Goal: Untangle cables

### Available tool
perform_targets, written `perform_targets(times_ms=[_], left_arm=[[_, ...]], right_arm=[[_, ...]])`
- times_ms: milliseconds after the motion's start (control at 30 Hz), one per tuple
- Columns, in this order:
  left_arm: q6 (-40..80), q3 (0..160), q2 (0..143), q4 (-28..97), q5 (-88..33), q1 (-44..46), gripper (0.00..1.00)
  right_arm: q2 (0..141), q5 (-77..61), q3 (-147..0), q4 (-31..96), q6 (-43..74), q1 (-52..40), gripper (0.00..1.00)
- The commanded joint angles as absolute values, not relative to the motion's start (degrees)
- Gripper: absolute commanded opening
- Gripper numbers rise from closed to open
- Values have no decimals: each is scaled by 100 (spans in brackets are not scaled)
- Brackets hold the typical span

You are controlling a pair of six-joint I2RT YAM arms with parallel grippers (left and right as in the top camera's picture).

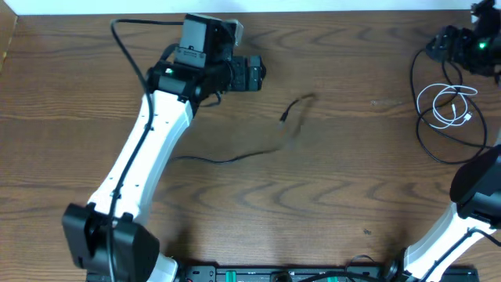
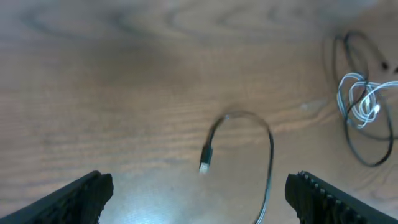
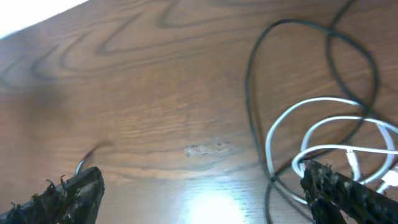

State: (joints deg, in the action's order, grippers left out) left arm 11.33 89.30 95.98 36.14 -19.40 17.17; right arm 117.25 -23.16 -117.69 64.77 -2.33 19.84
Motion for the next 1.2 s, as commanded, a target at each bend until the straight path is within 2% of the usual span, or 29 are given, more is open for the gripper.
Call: perform_targets(times_ms=[0, 200, 367, 533, 700, 767, 800, 1000, 1167], left_arm=[[1015, 8993, 8925, 3304, -1968, 1549, 95], [1017, 8993, 8090, 2971, -1870, 1070, 95], [1020, 8993, 7328, 2853, -1837, 119, 95], [1153, 8991, 7037, 3280, -1835, -987, 95], [1295, 8991, 7155, 3859, -1837, -1660, 95], [1431, 8991, 7247, 4027, -1839, -1804, 95], [1431, 8991, 7310, 4110, -1839, -1844, 95], [1428, 8991, 7596, 4355, -1839, -1857, 95], [1428, 8991, 7708, 4425, -1841, -1857, 95]], right_arm=[[11636, -2414, -11867, 6587, -604, 1518, 99], [11636, -2416, -11832, 6792, -735, 600, 99], [11653, -2412, -11690, 6731, -1157, -449, 99], [11828, -2408, -11504, 6608, -1557, -1422, 99], [12197, -2078, -11456, 6718, -1857, -2268, 99], [12363, -1868, -11456, 6840, -1975, -2591, 99], [12473, -1806, -11456, 6936, -2073, -2797, 95], [13023, -1804, -11456, 7393, -2176, -3673, 84], [13406, -1763, -11456, 7376, -2359, -4230, 80]])
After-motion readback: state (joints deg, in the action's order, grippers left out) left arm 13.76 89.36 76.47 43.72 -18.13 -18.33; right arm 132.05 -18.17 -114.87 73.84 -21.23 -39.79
